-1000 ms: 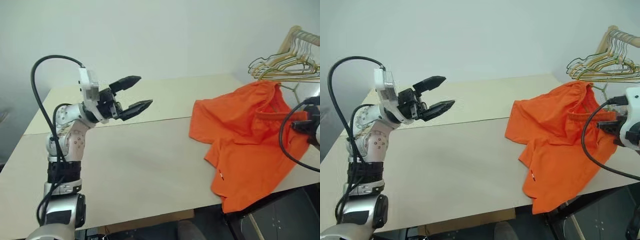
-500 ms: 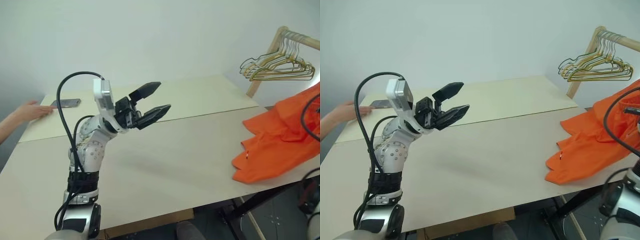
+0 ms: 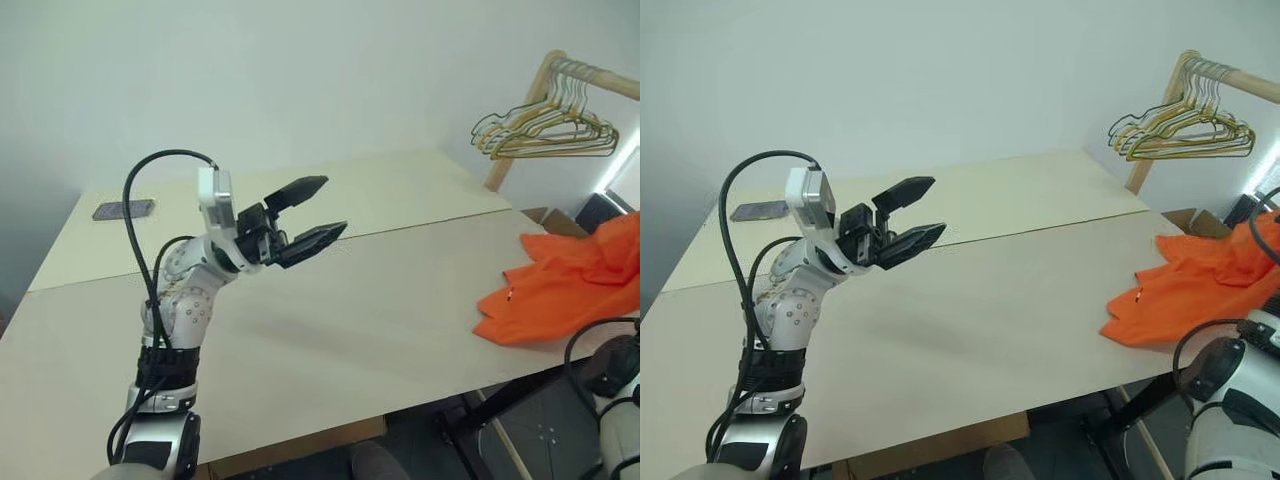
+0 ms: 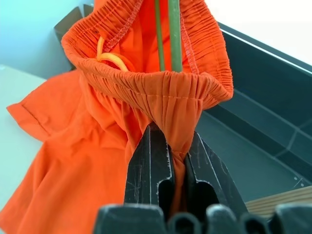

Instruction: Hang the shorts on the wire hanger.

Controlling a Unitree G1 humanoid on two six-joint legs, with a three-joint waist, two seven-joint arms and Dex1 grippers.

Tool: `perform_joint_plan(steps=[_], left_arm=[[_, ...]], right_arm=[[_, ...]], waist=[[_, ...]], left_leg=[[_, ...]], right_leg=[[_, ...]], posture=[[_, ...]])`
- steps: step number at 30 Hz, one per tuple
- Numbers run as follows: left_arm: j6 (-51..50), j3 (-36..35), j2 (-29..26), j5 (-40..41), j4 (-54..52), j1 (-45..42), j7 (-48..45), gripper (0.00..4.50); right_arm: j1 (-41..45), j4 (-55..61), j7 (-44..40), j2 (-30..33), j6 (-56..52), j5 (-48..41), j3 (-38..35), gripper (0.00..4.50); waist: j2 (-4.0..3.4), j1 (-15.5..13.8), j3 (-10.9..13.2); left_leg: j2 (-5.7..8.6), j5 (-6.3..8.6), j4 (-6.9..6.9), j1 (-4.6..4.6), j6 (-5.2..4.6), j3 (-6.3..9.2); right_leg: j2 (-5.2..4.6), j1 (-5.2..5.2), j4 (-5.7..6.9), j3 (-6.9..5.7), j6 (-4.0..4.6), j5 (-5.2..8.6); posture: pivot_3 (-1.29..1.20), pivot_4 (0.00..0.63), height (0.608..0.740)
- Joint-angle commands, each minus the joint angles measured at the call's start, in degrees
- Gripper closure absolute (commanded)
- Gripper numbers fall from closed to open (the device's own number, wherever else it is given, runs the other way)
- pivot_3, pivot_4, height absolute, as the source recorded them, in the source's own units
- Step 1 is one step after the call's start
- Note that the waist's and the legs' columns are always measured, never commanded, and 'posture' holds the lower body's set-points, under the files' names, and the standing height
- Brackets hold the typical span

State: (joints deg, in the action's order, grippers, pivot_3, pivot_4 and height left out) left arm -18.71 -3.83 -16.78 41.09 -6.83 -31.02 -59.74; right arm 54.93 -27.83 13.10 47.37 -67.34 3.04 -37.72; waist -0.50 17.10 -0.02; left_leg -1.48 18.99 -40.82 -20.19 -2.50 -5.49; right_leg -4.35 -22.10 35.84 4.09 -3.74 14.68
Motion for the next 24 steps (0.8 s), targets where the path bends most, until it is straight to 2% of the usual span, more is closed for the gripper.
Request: perform_joint_plan(steps=[1,8,12,24], left_arm=[[1.3,0.2,-0.4,-0.5,-0.8,-0.4,-0.2,0.05],[1.4,0.7,-0.6,-1.0,-1.6,0.2,-0.1,0.05],[1.3,0.7,-0.7,-0.8,-2.5,0.7,0.2,0.05],[1.3,0.9,-0.7,-1.0,-3.5,1.7,0.9,0.05]], right_arm=[[5.1,-7.2,1.6,3.2,9.8,-1.1,0.2,4.50],[12.2,-25.7,3.2,6.6,21.5,-4.7,0.4,4.50],[14.8,-32.9,4.4,8.1,25.5,-6.7,0.5,4.50],[15.2,-43.2,6.5,10.9,32.7,-12.7,-0.4,4.50]], waist=[[0.00,0.5,0.0],[0.06,1.4,0.1],[0.08,1.3,0.4],[0.08,1.0,0.6]], left_leg=[[0.00,0.00,0.03,0.01,0.00,0.00],[-0.01,0.00,0.12,0.00,-0.01,-0.01],[-0.01,0.02,0.32,0.32,-0.04,0.03],[0.10,0.02,0.64,0.48,-0.04,0.02]], right_leg=[[0.00,0.01,-0.01,0.01,0.00,0.00],[0.01,0.21,-0.17,0.03,-0.03,0.02],[0.02,0.87,-0.52,-0.02,-0.06,0.04],[-0.07,1.07,-0.83,0.01,-0.15,0.01]], posture=[[-0.29,0.000,0.740],[-0.28,0.000,0.740],[-0.27,0.000,0.740],[-0.26,0.000,0.740]])
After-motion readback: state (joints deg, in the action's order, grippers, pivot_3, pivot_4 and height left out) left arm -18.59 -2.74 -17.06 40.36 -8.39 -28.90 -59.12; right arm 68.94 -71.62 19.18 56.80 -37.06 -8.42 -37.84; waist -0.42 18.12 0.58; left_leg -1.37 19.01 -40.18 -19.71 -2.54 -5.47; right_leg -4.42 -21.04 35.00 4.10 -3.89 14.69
